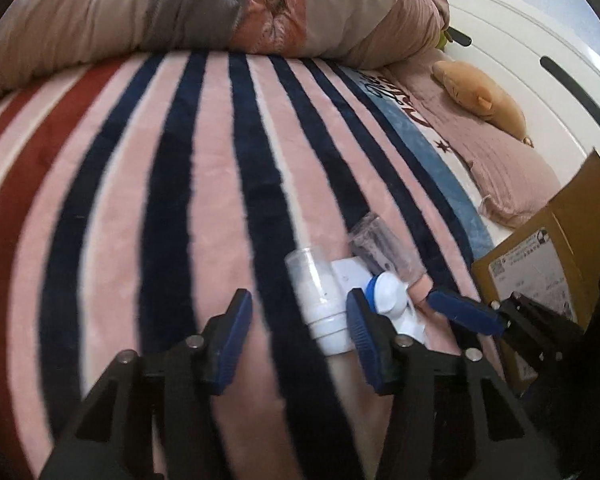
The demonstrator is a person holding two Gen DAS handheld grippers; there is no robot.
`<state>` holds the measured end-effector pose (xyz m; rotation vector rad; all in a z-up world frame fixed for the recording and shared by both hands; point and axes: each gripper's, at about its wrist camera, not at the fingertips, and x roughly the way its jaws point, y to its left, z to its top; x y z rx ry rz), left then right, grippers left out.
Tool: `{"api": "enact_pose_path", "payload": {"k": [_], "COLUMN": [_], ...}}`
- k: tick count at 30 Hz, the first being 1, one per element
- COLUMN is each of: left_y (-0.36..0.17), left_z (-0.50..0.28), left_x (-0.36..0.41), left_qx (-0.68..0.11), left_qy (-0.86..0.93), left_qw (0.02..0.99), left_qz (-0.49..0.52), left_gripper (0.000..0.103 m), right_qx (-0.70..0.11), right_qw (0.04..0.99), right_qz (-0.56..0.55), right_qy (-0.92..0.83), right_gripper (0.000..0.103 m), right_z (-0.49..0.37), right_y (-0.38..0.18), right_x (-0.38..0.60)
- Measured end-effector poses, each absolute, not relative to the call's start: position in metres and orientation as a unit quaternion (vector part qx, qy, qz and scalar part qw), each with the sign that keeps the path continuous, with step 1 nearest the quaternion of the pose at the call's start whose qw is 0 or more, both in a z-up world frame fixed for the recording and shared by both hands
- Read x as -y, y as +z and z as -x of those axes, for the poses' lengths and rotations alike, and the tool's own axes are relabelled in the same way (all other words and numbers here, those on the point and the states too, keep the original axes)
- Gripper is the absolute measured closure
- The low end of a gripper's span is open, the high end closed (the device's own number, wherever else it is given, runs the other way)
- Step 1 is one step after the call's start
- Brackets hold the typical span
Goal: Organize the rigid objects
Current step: 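Grasp the small white bottle with the left tool while the right tool grasps the lens case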
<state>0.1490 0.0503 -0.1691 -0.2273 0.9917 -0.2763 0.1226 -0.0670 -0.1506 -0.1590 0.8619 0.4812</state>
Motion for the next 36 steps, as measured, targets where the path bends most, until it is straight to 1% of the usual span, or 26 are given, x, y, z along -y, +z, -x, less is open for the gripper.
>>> {"api": "enact_pose_path", "payload": {"k": [1,2,3,10,11,12,13,16,20,25,29,32,36], "left_y": [-0.171,-0.172,-0.171,-0.160,-0.157,-0.155,-0.155,-0.154,-0.160,-0.172,-0.176,-0.177,-0.174], "left_z": [-0.151,-0.151,-0.150,-0.130,-0.123,-0.116,-0.111,-0.092,-0.081,-0.084,-0.086,-0.084,-0.083], "left_x": [-0.047,-0.043,-0.041,-0.055,-0.060,-0.064,-0.068,-0.077,-0.083,-0.081,-0.082,-0.081,-0.082], "left_qx": [-0.475,-0.475,-0.473,-0.477,-0.478,-0.482,-0.485,-0.494,-0.494,-0.490,-0.482,-0.479,-0.477], "left_qy": [-0.135,-0.140,-0.138,-0.121,-0.116,-0.113,-0.111,-0.101,-0.096,-0.077,-0.069,-0.068,-0.069], "left_qw": [0.863,0.862,0.864,0.866,0.866,0.865,0.864,0.861,0.861,0.864,0.868,0.870,0.871], "left_qz": [0.109,0.107,0.101,0.090,0.085,0.079,0.075,0.061,0.069,0.089,0.098,0.096,0.101], "left_gripper": [0.074,0.080,0.080,0.080,0.080,0.080,0.080,0.080,0.080,0.080,0.080,0.081,0.081], "right_qx": [-0.414,-0.417,-0.423,-0.445,-0.442,-0.437,-0.433,-0.437,-0.442,-0.435,-0.445,-0.436,-0.424], "right_qw": [0.877,0.875,0.871,0.858,0.860,0.863,0.866,0.861,0.849,0.850,0.847,0.852,0.857], "right_qz": [0.076,0.071,0.065,0.030,0.029,0.034,0.047,0.050,0.052,0.065,0.077,0.083,0.080], "right_qy": [0.231,0.236,0.241,0.254,0.253,0.251,0.245,0.255,0.286,0.288,0.281,0.276,0.282], "right_gripper": [0.059,0.063,0.065,0.065,0.066,0.072,0.074,0.074,0.074,0.074,0.074,0.074,0.076], "right_z": [-0.123,-0.124,-0.123,-0.129,-0.132,-0.133,-0.134,-0.127,-0.104,-0.087,-0.091,-0.091,-0.088], "right_y": [-0.151,-0.150,-0.150,-0.161,-0.162,-0.162,-0.162,-0.160,-0.154,-0.150,-0.155,-0.154,-0.147], "right_x": [0.067,0.068,0.070,0.076,0.076,0.074,0.072,0.070,0.072,0.072,0.069,0.069,0.071]}}
